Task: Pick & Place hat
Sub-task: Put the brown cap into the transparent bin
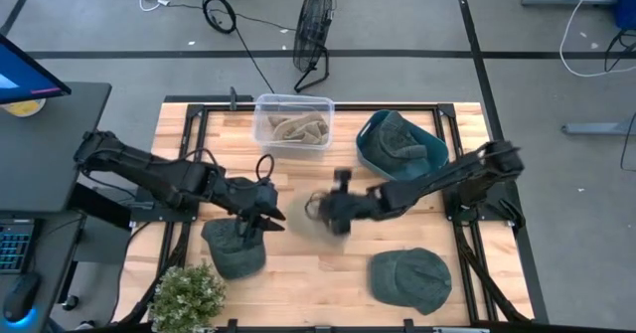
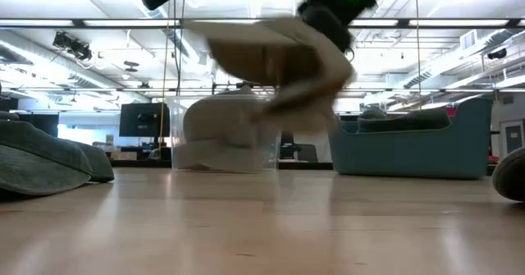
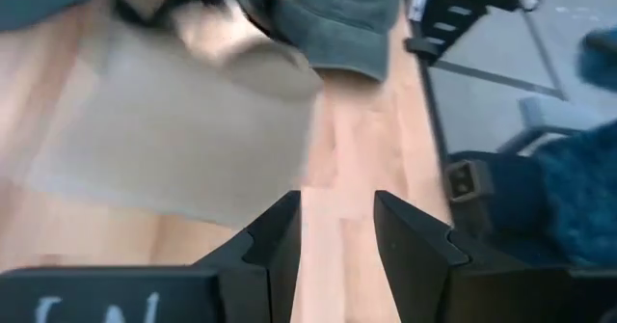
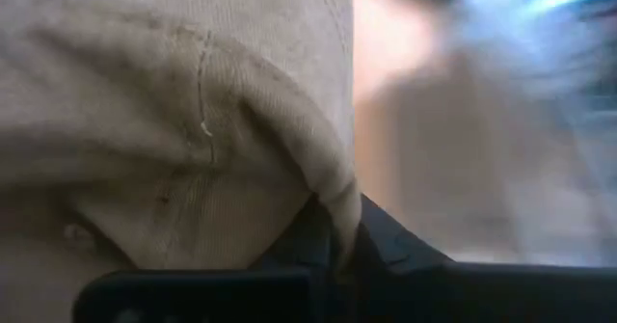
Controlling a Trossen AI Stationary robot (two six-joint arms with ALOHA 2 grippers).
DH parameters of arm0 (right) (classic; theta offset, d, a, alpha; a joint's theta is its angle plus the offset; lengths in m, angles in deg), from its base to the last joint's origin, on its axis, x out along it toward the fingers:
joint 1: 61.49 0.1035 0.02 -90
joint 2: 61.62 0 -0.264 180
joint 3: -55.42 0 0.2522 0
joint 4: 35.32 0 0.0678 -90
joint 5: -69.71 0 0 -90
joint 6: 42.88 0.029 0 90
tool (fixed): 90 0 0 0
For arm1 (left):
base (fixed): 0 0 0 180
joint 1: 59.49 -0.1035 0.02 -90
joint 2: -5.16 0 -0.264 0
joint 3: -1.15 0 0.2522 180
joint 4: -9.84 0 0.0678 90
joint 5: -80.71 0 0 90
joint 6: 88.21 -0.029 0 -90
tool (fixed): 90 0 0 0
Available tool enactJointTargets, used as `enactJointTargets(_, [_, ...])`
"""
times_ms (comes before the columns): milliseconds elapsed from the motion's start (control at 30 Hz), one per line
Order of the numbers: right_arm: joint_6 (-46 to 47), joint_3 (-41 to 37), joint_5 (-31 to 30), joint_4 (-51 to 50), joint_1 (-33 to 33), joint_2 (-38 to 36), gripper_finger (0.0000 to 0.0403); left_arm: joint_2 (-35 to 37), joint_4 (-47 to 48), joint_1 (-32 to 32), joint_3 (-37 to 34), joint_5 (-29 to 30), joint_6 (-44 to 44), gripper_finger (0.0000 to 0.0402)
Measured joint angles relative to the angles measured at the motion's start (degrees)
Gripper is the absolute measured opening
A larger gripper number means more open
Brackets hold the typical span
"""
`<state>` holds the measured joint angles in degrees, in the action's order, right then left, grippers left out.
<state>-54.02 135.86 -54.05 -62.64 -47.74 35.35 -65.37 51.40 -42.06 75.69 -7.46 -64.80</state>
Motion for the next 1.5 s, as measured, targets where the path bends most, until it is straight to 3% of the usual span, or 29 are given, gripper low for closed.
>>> enactJointTargets(100, [-9.40, 0.05, -11.19, 3.97, -2.96, -5.40, 0.0014, -0.01, -0.01, 1.01, 0.00, 5.27, -0.74, 0.0137])
enactJointTargets(200, [-18.87, 0.07, -12.99, 11.05, -7.72, -8.58, 0.0017, -0.01, -0.03, 1.22, 0.00, 10.90, -1.77, 0.0137])
enactJointTargets(367, [-29.22, 0.12, -2.53, 20.00, -18.71, -9.56, 0.0017, -0.01, 0.66, 1.05, 0.00, 19.74, -2.18, 0.0137])
enactJointTargets(567, [-31.40, 0.11, 14.46, 36.89, -28.56, -5.84, 0.0017, -0.01, 2.11, 1.00, 0.00, 23.33, -3.12, 0.0137])
enactJointTargets(767, [-28.09, 0.11, 19.26, 45.43, -33.45, 0.87, 0.0016, -0.01, 2.18, 0.66, 0.00, 23.55, -3.58, 0.0137])
enactJointTargets(933, [-28.40, 0.13, 19.56, 49.06, -36.36, 7.70, 0.0017, -0.01, 2.26, 0.35, 0.00, 23.85, -3.62, 0.0137])
enactJointTargets(1033, [-26.15, 1.53, 20.77, 46.79, -37.91, 10.26, 0.0017, -0.01, 2.59, 0.37, 0.00, 23.84, -3.66, 0.0137])
enactJointTargets(1200, [-23.80, 6.12, 26.98, 34.62, -38.90, 12.48, 0.0020, -0.01, 2.64, 0.37, 0.00, 23.90, -3.49, 0.0137])
enactJointTargets(1367, [-23.78, 10.46, 27.16, 21.92, -38.76, 12.69, 0.0045, -0.01, 3.07, 0.37, -0.02, 24.99, -3.43, 0.0137])
enactJointTargets(1500, [-23.77, 13.07, 24.09, 18.62, -38.41, 12.71, 0.0081, -0.01, 3.08, 0.37, -0.02, 29.71, -3.42, 0.0137])
